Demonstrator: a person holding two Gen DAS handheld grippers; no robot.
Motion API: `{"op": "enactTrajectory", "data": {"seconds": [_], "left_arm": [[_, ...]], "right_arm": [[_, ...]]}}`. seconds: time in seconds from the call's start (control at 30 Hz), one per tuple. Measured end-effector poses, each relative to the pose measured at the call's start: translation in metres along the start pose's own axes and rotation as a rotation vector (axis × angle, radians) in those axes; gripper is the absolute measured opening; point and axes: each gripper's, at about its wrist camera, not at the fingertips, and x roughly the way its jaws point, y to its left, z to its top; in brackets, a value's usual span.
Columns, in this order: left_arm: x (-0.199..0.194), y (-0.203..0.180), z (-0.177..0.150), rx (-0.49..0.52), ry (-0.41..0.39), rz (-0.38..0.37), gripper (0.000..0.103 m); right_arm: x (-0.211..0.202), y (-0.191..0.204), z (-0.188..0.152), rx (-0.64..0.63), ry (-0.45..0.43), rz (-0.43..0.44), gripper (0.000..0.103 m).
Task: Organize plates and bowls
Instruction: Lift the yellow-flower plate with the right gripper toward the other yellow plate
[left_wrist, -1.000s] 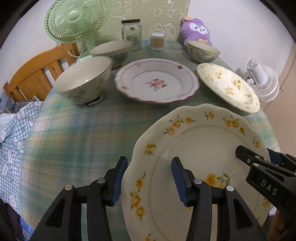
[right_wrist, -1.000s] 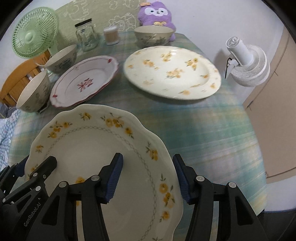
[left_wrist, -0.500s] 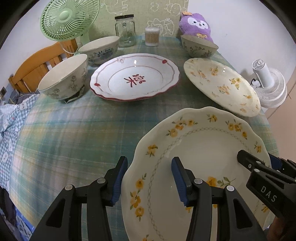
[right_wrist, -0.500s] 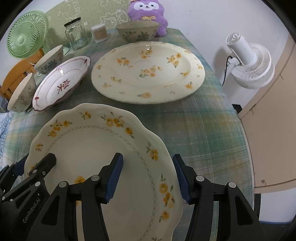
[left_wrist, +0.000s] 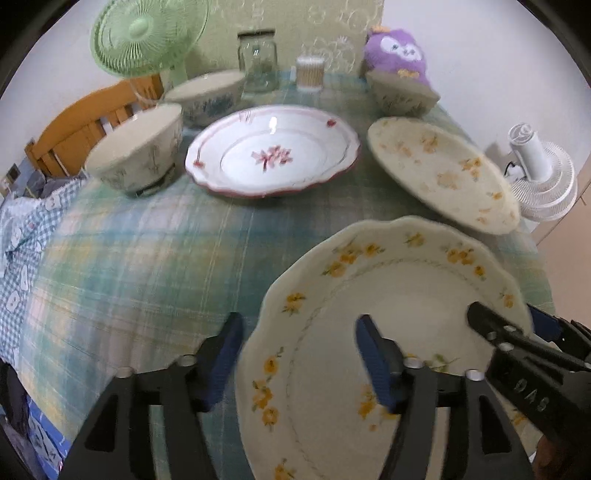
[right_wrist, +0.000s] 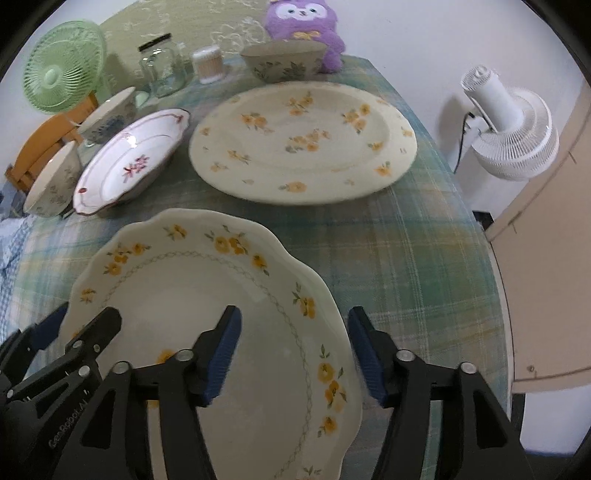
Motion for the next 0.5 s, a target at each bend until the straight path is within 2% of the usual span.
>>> {"op": "enactTrajectory", "data": {"seconds": [0.23,0.43,0.5], "left_arm": [[-0.034,-0.013,0.009,0.023,-0.057,-0.006,0.082],[-0.062,-0.015,0.023,0.046,-0.127,-0.057,0.086],[-0.066,-0.016,0.028,0.049,-0.125,-0.074,0.087]], "right_arm": [[-0.036,-0.014,0.011,0.005,-0.060,0.003,0.076],[-0.079,-0.018,0.010,0.042,-0.151,-0.040,0.076],[-0.087,-0.018,0.011,0.054,-0.156,-0.057,0.076]]}}
